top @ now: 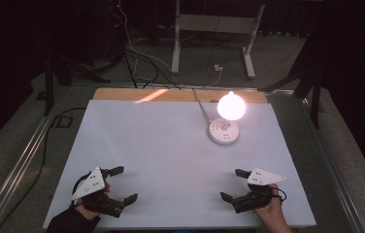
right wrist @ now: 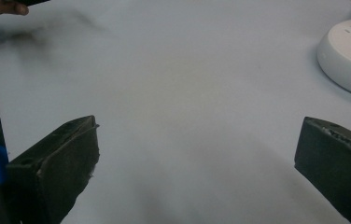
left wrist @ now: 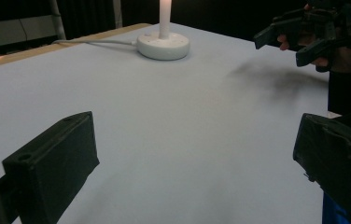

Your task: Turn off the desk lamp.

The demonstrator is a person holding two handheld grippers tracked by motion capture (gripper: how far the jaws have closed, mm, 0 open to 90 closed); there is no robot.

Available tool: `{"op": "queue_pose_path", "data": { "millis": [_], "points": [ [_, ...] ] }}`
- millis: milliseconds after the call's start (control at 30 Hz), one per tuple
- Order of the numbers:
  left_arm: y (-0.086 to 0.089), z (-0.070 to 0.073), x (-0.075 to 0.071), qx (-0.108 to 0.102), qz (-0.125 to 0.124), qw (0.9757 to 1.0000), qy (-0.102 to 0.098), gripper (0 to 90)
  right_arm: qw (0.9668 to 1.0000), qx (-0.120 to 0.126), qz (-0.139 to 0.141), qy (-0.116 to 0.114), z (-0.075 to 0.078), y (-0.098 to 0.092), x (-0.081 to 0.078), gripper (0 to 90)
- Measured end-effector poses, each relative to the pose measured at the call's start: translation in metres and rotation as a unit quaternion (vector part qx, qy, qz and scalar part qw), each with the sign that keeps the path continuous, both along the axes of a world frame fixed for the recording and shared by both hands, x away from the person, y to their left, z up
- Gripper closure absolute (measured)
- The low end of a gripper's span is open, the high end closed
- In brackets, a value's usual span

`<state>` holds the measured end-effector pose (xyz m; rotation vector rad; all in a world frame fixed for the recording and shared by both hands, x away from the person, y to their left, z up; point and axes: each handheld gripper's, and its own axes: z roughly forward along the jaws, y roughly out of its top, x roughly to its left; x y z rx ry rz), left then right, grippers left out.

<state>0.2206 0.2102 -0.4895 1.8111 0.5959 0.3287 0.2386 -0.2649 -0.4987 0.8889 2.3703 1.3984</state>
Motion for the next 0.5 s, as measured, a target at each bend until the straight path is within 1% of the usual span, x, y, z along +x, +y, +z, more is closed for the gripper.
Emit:
{"op": "queue_pose_path", "data": {
  "millis": [100,133,167,200,300,333,500],
  "points": [
    [0.000,-0.001,0.000,0.002,0.001,1.0000,-0.001,0.5,1.0000,-0.003,-0.004,0.000,0.000,0.000,0.000,0.0],
    [0.000,-0.001,0.000,0.003,0.001,1.0000,0.001,0.5,0.9999,-0.012,-0.009,-0.008,0.001,0.000,-0.001,0.0],
    [0.000,-0.001,0.000,0.002,0.001,1.0000,0.001,0.5,0.9998,-0.012,-0.011,-0.012,0.001,0.000,-0.001,0.0],
    [0.000,-0.001,0.000,-0.001,-0.002,1.0000,0.002,0.5,0.9997,-0.010,-0.014,-0.016,0.002,0.000,-0.001,0.0],
    [0.000,-0.001,-0.002,0.004,-0.003,1.0000,-0.002,0.5,0.9996,-0.006,-0.018,-0.023,0.006,-0.001,-0.002,0.0],
    [0.000,0.000,-0.003,0.005,-0.004,1.0000,-0.003,0.5,0.9994,0.002,-0.019,-0.027,0.009,-0.001,-0.003,0.0],
    [0.000,0.000,-0.005,0.005,-0.008,0.9999,-0.004,0.5,0.9993,0.002,-0.019,-0.032,0.017,0.000,-0.002,0.0]
  ]
}}
